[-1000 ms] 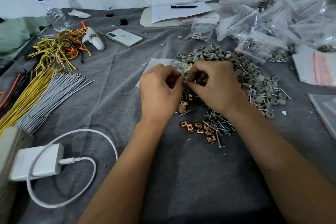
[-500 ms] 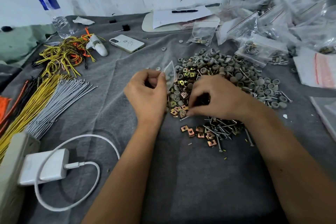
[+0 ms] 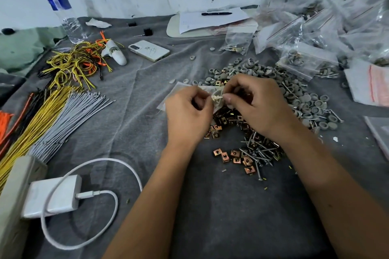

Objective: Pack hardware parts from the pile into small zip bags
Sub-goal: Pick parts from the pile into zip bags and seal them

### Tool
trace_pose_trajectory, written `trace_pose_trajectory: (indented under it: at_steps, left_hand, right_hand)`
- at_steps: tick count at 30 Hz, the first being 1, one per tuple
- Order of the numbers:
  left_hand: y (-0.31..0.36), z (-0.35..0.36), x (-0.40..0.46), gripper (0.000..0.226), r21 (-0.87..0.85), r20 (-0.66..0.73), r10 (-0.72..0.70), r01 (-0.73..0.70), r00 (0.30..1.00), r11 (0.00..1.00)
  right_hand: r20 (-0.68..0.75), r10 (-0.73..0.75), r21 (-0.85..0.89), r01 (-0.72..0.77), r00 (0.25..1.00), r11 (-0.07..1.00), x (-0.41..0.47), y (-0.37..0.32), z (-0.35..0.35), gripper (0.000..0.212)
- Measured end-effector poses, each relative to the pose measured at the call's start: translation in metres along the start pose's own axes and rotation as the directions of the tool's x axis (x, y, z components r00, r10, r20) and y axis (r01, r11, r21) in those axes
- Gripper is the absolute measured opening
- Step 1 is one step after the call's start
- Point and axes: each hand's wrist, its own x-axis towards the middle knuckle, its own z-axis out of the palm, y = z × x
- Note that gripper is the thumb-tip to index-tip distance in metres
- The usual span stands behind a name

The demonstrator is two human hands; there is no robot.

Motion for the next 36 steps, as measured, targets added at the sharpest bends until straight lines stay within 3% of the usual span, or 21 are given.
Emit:
trace_pose_trajectory:
  at_steps: [5,11,18,23,24,28,31,34,36]
  left_hand:
    - [0.004,0.003,-0.001,0.012,0.009,0.050,0.037,-0.038,0.998,0.999]
    - [0.010,0.001,-0.001,0.011,-0.014,0.046,0.031,-0.031,0.998,0.999]
    - [0.010,-0.003,0.002,0.009,-0.113,-0.073,-0.051,0.043,0.996,0.993]
    - [0.008,-0.010,0.009,0.016,-0.215,-0.242,-0.234,0.183,0.942,0.959]
    - [0.007,-0.012,0.010,0.015,-0.237,-0.278,-0.267,0.203,0.923,0.950]
    - [0.004,-0.017,0.013,0.012,-0.267,-0.374,-0.333,0.243,0.866,0.932]
    - [-0.001,-0.017,0.016,0.016,-0.314,-0.397,-0.373,0.257,0.839,0.914]
    - [-0.004,-0.013,0.016,0.013,-0.306,-0.314,-0.367,0.273,0.875,0.912]
    - [-0.002,-0.007,0.012,0.010,-0.300,-0.200,-0.339,0.272,0.919,0.914]
  right_hand:
    - [-0.043,-0.040,-0.140,0.034,0.998,0.990,0.000,0.003,0.002,0.014]
    - [-0.103,0.036,-0.091,-0.045,0.994,0.995,-0.001,0.005,0.004,0.014]
    - [-0.017,-0.141,-0.122,0.138,0.990,0.983,-0.004,-0.005,0.015,0.029]
    - [-0.175,-0.143,-0.109,0.125,0.974,0.986,-0.003,-0.004,0.009,0.014]
    - [-0.145,-0.130,-0.126,0.112,0.981,0.986,-0.003,-0.003,0.009,0.012]
    - [0.231,-0.126,-0.240,0.182,0.965,0.954,-0.006,-0.009,0.026,0.023]
    - [0.301,-0.140,-0.251,0.220,0.943,0.943,-0.006,-0.014,0.034,0.022]
    - [0.358,-0.040,-0.263,0.142,0.933,0.954,-0.001,-0.005,0.010,0.009]
    - [0.468,0.049,-0.250,0.079,0.882,0.965,0.001,0.003,-0.013,0.006]
